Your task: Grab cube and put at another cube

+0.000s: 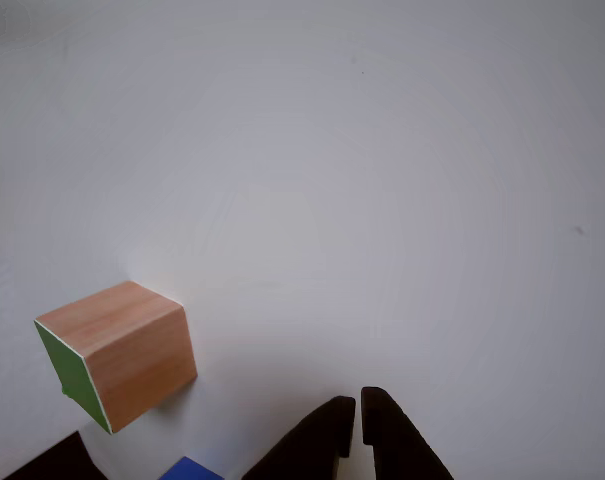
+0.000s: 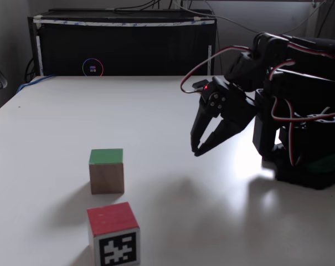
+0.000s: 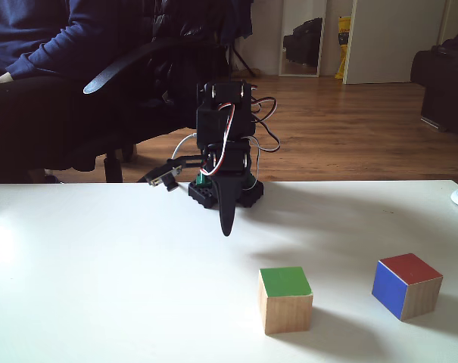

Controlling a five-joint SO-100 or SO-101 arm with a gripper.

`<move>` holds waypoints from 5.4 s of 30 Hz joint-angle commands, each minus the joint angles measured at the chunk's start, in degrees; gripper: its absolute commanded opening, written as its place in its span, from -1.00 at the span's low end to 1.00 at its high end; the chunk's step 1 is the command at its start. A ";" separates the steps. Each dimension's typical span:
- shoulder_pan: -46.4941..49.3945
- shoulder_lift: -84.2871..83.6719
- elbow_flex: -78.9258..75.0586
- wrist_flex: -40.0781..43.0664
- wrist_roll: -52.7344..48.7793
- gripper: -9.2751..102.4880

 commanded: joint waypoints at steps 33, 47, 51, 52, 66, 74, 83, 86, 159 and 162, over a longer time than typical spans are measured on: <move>-8.09 -36.30 -28.39 -9.93 5.45 -0.55; -13.62 -65.13 -53.70 -5.80 10.81 -0.05; -13.89 -74.88 -60.56 -2.72 12.66 0.00; -13.89 -77.08 -61.96 -2.11 12.92 0.00; -13.10 -95.89 -75.15 -0.79 13.54 0.01; -12.74 -106.79 -83.94 -0.79 14.24 0.02; -14.41 -115.49 -87.98 -0.79 15.64 -0.02; -14.94 -115.66 -88.15 -0.62 15.82 -0.08; -40.43 -118.30 -111.01 8.09 27.42 -0.62; -40.52 -119.18 -111.27 8.09 27.51 -0.59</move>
